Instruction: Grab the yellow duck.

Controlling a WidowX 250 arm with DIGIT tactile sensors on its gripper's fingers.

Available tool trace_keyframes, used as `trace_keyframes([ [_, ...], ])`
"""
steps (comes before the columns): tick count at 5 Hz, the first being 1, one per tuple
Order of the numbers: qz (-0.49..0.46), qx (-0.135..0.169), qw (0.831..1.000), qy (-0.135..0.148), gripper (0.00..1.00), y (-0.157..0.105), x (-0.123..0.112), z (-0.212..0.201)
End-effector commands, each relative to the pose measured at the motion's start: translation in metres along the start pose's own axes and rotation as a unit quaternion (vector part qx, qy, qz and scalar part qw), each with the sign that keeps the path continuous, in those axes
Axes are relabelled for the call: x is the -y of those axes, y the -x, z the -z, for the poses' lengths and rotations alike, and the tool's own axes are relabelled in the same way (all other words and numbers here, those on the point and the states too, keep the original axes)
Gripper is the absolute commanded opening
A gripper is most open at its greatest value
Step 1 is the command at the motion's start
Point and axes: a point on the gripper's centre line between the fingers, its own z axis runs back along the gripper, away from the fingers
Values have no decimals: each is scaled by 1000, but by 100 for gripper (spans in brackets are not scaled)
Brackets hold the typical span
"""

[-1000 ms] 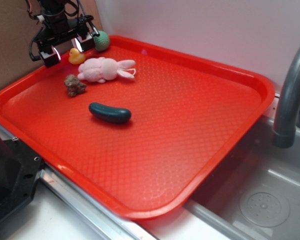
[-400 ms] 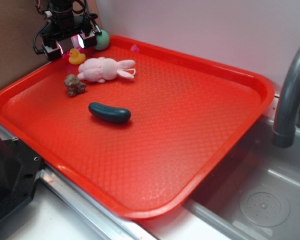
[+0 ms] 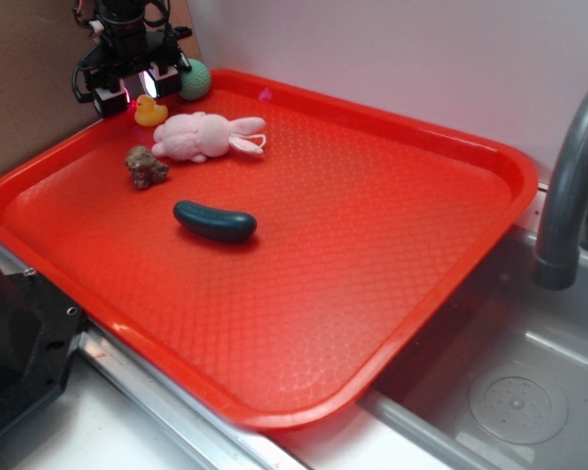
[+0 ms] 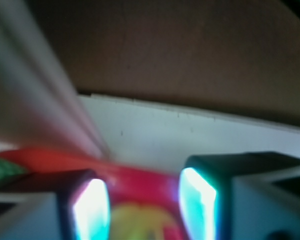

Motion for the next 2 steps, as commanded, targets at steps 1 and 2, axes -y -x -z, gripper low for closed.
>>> trace_keyframes([
  [1, -3, -1, 1000, 30, 0, 16, -26, -45],
  [2, -5, 3, 1000, 27, 0, 16, -27, -44],
])
